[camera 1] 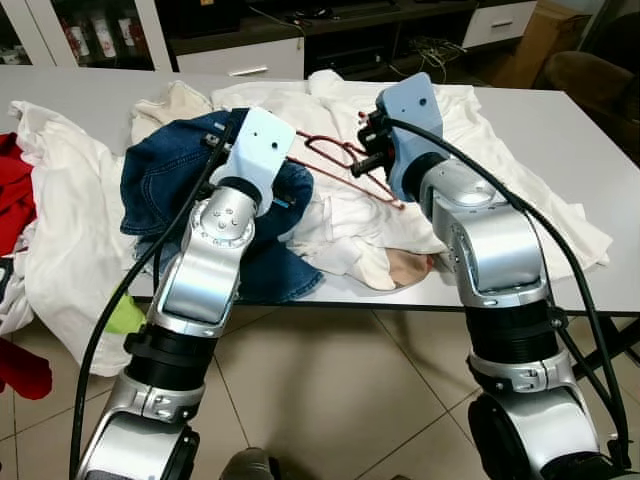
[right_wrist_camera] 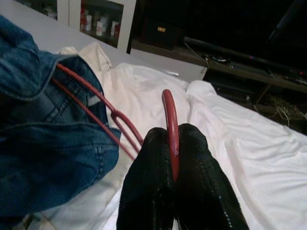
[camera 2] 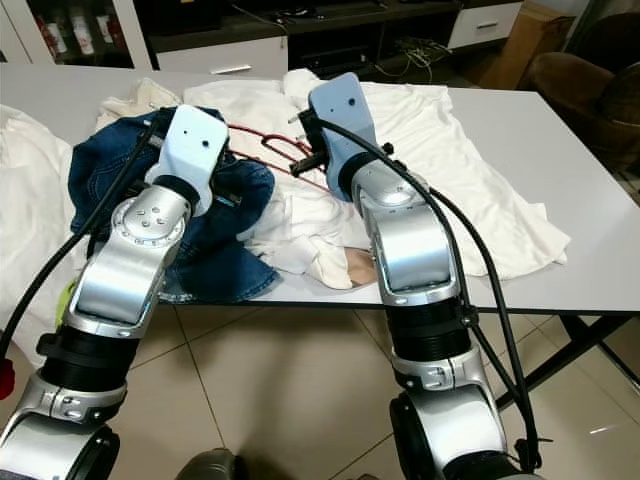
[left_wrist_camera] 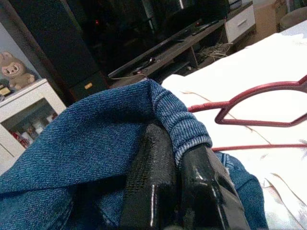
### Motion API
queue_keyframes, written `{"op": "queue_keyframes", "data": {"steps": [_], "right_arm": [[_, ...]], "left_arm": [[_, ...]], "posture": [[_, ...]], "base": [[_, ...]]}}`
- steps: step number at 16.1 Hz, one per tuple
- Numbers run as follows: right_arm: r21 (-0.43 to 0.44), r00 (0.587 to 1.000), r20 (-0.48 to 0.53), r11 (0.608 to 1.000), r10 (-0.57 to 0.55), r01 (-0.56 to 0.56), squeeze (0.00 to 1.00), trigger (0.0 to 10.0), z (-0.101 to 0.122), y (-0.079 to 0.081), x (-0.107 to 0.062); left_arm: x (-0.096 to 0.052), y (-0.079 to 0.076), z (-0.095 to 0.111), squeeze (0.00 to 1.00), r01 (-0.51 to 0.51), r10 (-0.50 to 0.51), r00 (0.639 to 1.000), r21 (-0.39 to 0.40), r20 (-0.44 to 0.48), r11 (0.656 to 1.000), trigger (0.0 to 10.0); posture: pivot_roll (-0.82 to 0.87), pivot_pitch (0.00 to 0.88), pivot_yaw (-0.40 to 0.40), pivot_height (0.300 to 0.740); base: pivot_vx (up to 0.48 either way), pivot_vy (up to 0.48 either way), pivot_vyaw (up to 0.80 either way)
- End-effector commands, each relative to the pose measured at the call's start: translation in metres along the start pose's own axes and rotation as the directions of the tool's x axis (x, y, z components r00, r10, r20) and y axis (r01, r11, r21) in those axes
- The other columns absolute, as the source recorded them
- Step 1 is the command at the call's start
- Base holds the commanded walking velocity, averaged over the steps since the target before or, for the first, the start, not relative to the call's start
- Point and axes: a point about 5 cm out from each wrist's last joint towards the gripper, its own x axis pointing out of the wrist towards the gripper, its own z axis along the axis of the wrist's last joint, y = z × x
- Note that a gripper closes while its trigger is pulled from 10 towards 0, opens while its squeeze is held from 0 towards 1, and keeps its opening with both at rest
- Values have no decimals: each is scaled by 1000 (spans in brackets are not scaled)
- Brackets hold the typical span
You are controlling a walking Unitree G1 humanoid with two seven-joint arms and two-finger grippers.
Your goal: Hang hanger
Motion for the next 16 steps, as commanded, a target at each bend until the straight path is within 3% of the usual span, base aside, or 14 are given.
{"op": "queue_keyframes", "data": {"steps": [1, 15, 16], "right_arm": [[15, 998, 34, 999, 51, -51, 0, 10000, 9, 8, 0], [24, 998, 37, 998, 57, -58, 0, 10000, 9, 8, -1], [2, 988, 94, 993, 119, -119, 0, 10000, 4, 11, -4]], "left_arm": [[1, -10, 13, 0, 47, -47, 997, 6, 57, 999, 10000], [2, -11, 13, 0, 47, -47, 997, 10, 62, 999, 10000], [-1, 3, 6, 0, 68, -63, 995, -63, 82, 996, 10000]], "posture": [[169, 0, -22, 740], [168, 0, -20, 740], [178, 4, -18, 740]], "base": [[0, 0, 0], [0, 0, 0], [0, 0, 0]]}}
